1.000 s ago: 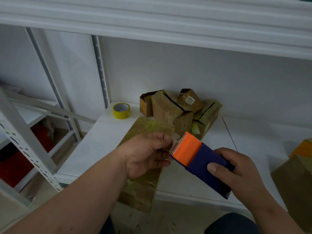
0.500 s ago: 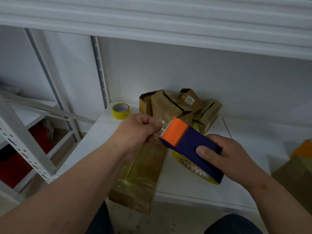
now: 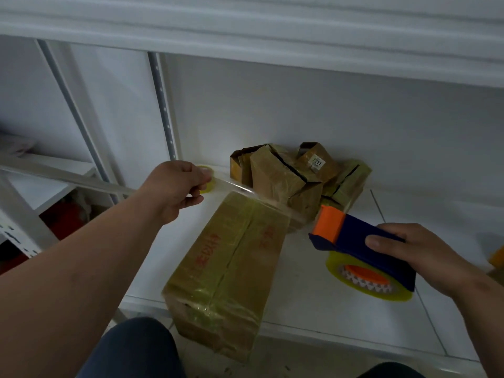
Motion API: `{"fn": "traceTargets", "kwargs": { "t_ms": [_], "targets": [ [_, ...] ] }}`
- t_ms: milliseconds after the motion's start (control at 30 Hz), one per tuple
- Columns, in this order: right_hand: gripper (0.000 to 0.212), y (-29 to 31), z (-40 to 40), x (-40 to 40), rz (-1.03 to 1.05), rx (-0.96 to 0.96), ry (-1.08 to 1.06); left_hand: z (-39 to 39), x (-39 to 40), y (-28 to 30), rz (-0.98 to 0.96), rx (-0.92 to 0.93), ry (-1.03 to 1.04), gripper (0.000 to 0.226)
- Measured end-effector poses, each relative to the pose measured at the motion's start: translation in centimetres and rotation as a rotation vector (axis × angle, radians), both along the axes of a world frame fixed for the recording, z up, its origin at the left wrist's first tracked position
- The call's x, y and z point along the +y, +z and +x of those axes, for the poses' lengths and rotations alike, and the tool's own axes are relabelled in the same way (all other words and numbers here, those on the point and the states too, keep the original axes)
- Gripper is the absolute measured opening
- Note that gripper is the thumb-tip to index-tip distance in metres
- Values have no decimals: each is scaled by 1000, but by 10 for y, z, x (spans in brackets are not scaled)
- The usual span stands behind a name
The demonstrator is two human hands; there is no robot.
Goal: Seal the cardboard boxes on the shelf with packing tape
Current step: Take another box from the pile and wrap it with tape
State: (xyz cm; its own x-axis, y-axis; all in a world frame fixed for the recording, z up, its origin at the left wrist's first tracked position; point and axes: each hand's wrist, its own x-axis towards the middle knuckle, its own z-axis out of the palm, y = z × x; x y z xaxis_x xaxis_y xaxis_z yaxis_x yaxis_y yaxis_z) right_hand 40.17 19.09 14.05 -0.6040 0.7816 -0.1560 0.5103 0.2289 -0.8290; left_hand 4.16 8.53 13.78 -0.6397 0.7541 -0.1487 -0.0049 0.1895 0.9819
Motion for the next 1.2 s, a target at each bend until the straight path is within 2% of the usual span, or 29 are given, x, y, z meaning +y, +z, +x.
{"fn": "traceTargets", "kwargs": {
  "t_ms": [300,367,500,633,767,900,1000,1067,1133,1200],
  "targets": [
    [100,-12,-19,36,18,-104,-13,-16,29,-25,-105,-41,13,9],
    [93,-17,-23,40,22,-117,-8,-17,31,-32,-136,-57,13,7],
    [57,-28,-28,47,-3,-148,-24,-14,30,-48,-249,-121,27,12],
    [67,-43,-35,46,-76,-165,-27,0,31,-60,-358,-161,-39,20],
    [50,-58,-44,45,-135,-136,-44,6,37,-55,-483,-33,-110,25],
    [50,-64,-45,44,-170,-118,-65,-1,36,-58,-653,78,-235,26],
    [49,-63,-45,43,-163,-117,-69,-1,37,-60,-518,210,-190,45],
    [48,-61,-44,45,-125,-139,-65,8,38,-50,-353,405,-185,43],
    [48,-59,-44,47,-76,-162,-57,26,37,-37,-298,579,-347,49],
    [38,-57,-45,48,-34,-181,-43,40,37,-37,-431,790,-565,60]
  ]
}}
